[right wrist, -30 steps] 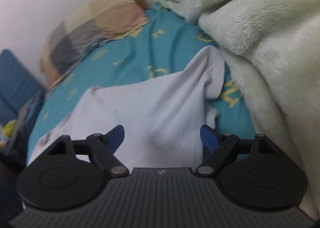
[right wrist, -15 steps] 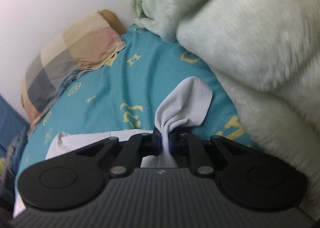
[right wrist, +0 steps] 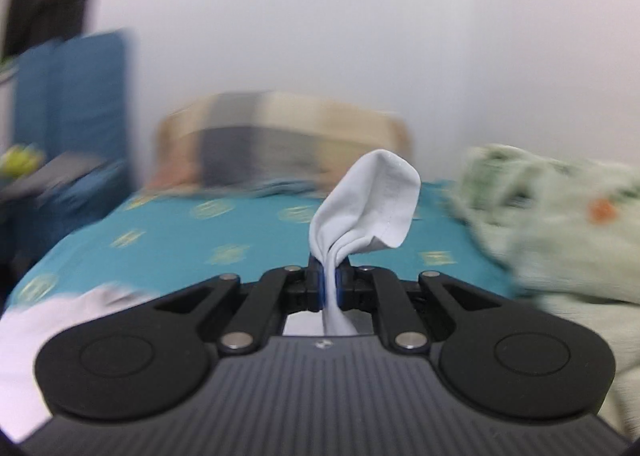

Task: Fold clothes
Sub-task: 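Grasp the shirt side with the right gripper and fold it over the print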

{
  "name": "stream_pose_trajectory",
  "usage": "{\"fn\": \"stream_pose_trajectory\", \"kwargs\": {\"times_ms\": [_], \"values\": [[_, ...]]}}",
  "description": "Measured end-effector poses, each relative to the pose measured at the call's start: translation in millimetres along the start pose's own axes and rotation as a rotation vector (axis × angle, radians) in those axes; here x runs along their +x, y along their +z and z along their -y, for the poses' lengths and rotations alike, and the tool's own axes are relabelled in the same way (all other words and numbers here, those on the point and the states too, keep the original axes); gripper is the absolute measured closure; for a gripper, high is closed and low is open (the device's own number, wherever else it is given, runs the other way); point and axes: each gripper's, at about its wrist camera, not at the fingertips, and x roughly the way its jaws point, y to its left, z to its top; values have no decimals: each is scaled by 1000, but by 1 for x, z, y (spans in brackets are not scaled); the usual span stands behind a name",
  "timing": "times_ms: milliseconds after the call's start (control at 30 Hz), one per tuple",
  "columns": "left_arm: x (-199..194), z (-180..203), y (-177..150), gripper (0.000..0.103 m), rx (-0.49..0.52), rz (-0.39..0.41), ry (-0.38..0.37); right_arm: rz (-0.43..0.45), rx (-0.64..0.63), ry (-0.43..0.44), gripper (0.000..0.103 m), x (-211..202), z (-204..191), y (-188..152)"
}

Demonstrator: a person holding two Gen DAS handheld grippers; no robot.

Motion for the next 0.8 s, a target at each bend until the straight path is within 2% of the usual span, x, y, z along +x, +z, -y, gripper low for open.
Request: {"fn": "stream_pose_trajectory", "kwargs": {"times_ms": [167,267,367,400,467,500,533,667,800], "values": [[0,-19,3,7,-51,6,5,-99,-230,99,94,22,-93,-47],[7,-26,0,7,-57,-9,9,-187,-223,96,94,36,-107,-65],[16,-31,-1,7,-82,-30,-3,-254,-158,147,89,44,-98,-65],[17,-32,-2,7,-92,-32,-9,-273,-144,174,84,45,-94,-64],[20,-33,-2,7,-98,-35,-21,-294,-116,241,61,45,-91,-61],[22,-31,-3,7,-93,-36,-24,-294,-96,276,33,41,-88,-58],[23,-29,-3,7,-84,-38,-25,-293,-75,311,15,37,-85,-56],[24,-19,-7,7,-39,-43,-28,-280,-25,384,17,-1,-75,-45],[16,-6,-13,7,11,-47,-43,-252,54,435,17,-68,-48,-33]]}}
